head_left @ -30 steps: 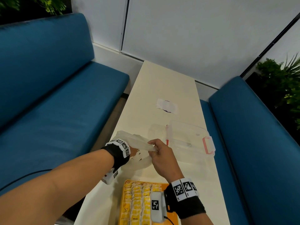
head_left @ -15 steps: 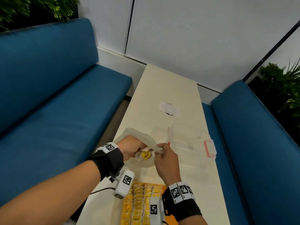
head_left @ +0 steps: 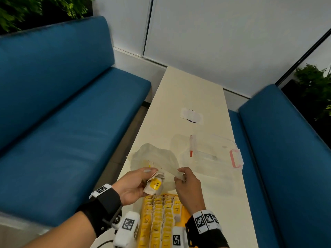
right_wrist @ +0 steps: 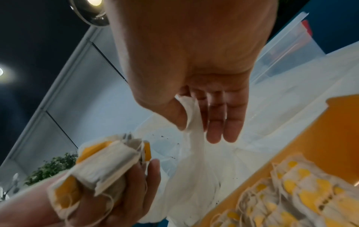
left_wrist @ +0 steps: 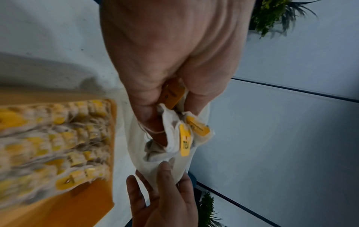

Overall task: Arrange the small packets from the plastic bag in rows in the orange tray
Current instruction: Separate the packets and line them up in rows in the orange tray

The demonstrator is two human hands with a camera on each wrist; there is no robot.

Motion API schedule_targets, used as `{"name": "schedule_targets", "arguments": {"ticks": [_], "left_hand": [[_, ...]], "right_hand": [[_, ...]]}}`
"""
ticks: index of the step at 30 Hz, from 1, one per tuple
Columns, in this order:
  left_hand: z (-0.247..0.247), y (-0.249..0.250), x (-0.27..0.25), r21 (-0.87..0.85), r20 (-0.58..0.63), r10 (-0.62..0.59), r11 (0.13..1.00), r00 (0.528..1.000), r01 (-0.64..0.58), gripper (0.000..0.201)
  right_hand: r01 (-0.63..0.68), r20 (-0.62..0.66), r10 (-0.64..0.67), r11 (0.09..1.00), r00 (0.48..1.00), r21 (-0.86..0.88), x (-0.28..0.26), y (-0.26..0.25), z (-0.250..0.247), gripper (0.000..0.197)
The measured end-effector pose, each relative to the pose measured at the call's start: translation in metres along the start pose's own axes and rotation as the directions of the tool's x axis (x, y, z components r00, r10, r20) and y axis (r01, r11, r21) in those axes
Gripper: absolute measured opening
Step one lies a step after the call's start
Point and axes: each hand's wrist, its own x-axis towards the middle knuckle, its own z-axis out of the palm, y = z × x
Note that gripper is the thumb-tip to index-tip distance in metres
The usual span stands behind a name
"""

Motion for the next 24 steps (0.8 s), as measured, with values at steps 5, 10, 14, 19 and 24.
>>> {"name": "schedule_targets", "arguments": {"ticks": [5,10,14,19,24], "left_hand": [[-0.005,-0.020,-0.013,-0.051,0.025,-0.029,0.998,0.999,0.030,0.022],[-0.005,-0.034,-0.018,-0.105,0.039,-0.064,0.992,0.997,0.068,0.027],[-0.004,-0.047,-0.020,-0.154,0.066,-0.084,0.984,0.994,0.093,0.030],[0.003,-0.052,-0.029,-0.174,0.098,-0.129,0.974,0.987,0.144,0.029],[0.003,-0.051,-0.034,-0.159,0.109,-0.150,0.973,0.983,0.167,0.034]], "right_hand": [[0.097,-0.104,-0.098,0.995,0.990,-0.015,-0.035,0.002,-0.015,0.041],[0.248,0.058,-0.253,0.965,0.966,0.086,-0.064,-0.012,-0.016,0.028],[0.140,0.192,-0.171,0.976,0.966,0.167,-0.071,-0.013,0.001,0.020],[0.128,0.178,-0.148,0.985,0.973,0.119,-0.073,-0.010,0.014,0.026],[0.149,0.223,-0.157,0.988,0.962,0.052,-0.073,-0.008,0.020,0.040]]}}
